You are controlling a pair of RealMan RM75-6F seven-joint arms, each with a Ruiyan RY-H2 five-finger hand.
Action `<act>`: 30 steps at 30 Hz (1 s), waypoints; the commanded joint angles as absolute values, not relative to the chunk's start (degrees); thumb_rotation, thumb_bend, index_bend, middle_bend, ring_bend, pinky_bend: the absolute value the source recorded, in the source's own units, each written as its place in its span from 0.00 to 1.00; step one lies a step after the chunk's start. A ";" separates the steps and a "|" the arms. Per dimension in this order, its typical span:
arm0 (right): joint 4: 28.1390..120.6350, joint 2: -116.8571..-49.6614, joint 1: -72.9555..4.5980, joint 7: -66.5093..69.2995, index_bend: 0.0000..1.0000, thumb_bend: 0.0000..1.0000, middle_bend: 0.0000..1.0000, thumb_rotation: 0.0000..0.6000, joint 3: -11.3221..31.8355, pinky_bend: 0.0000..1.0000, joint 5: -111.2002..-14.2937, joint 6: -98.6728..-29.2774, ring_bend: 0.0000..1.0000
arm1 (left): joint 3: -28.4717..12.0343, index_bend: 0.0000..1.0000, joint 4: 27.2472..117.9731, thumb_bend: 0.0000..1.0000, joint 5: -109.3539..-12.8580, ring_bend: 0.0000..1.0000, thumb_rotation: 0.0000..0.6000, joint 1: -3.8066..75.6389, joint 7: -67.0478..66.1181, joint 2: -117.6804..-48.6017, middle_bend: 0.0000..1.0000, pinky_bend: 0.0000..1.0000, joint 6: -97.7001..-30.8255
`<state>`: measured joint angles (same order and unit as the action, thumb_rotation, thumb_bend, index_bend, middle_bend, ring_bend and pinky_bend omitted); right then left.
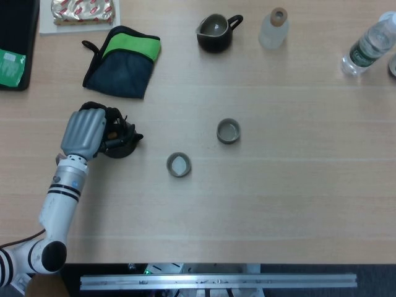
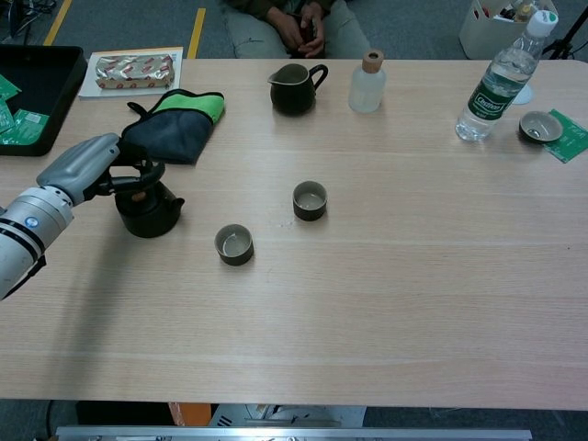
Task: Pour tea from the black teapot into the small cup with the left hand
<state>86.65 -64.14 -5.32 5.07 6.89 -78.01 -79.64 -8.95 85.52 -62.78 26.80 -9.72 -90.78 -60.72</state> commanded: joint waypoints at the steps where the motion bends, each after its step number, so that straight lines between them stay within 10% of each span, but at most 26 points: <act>1: 86.62 -64.16 -5.36 5.07 0.27 0.11 0.36 1.00 6.92 0.32 -78.01 -79.62 0.29 | -9.14 0.41 85.94 0.32 -62.78 0.21 0.32 26.91 -9.27 -90.38 0.38 0.20 -60.51; 10: 86.56 -64.31 -5.65 4.88 0.27 0.11 0.36 1.00 7.06 0.32 -77.83 -79.27 0.29 | -10.36 0.30 87.49 0.32 -63.63 0.17 0.33 26.94 -7.72 -88.58 0.27 0.20 -61.84; 21: 86.57 -64.13 -5.98 4.66 0.27 0.11 0.36 1.00 6.86 0.32 -77.80 -78.47 0.29 | -8.78 0.32 90.95 0.32 -71.54 0.17 0.98 23.73 -12.44 -83.84 0.27 0.19 -72.73; 30: 87.60 -63.64 -5.74 4.41 0.27 0.11 0.36 1.00 6.32 0.32 -78.94 -79.13 0.29 | -4.42 0.35 93.67 0.32 -78.67 0.18 1.00 17.93 -17.42 -80.36 0.29 0.19 -83.07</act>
